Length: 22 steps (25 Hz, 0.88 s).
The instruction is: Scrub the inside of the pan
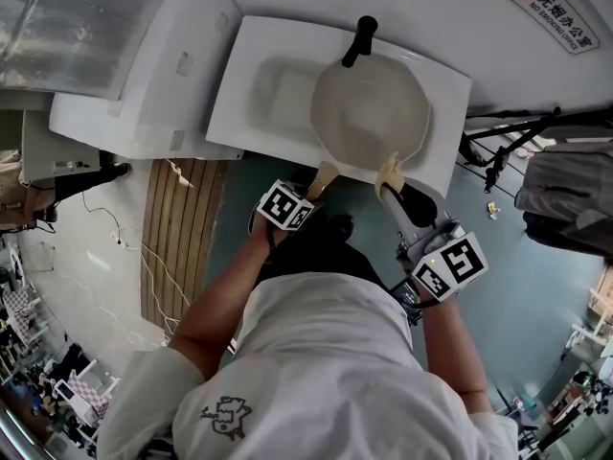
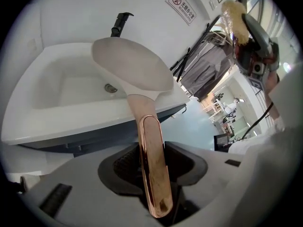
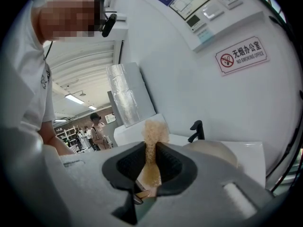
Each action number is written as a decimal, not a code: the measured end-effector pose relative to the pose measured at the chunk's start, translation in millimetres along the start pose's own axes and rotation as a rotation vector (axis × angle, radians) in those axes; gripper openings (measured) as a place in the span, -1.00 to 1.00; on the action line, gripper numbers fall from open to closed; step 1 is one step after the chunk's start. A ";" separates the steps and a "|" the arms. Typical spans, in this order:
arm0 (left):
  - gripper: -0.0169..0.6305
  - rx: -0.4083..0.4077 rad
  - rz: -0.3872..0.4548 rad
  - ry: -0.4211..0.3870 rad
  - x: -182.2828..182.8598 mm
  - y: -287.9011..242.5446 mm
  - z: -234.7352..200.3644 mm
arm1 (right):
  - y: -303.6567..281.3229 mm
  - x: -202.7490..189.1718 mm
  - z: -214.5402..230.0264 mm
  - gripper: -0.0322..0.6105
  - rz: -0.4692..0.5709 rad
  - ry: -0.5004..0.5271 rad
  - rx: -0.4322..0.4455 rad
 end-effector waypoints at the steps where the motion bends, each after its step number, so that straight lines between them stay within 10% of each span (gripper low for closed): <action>1: -0.45 -0.022 -0.007 0.000 -1.3 2.9 -1.4 | -2.7 1.9 2.6 -0.71 -0.001 0.001 -0.003; 22: -0.45 -0.123 -0.182 -0.165 -1.1 55.4 -59.2 | -169.4 -8.5 136.8 -0.71 -0.321 0.107 -0.180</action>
Point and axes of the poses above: the fingertips, and each gripper's own axes: y backward along the fingers, z to its right, x out of its top, the point moved 1 cm from there along y, backward along the fingers, and after that the axes turned 9 degrees about -z, right-handed, at the moved point
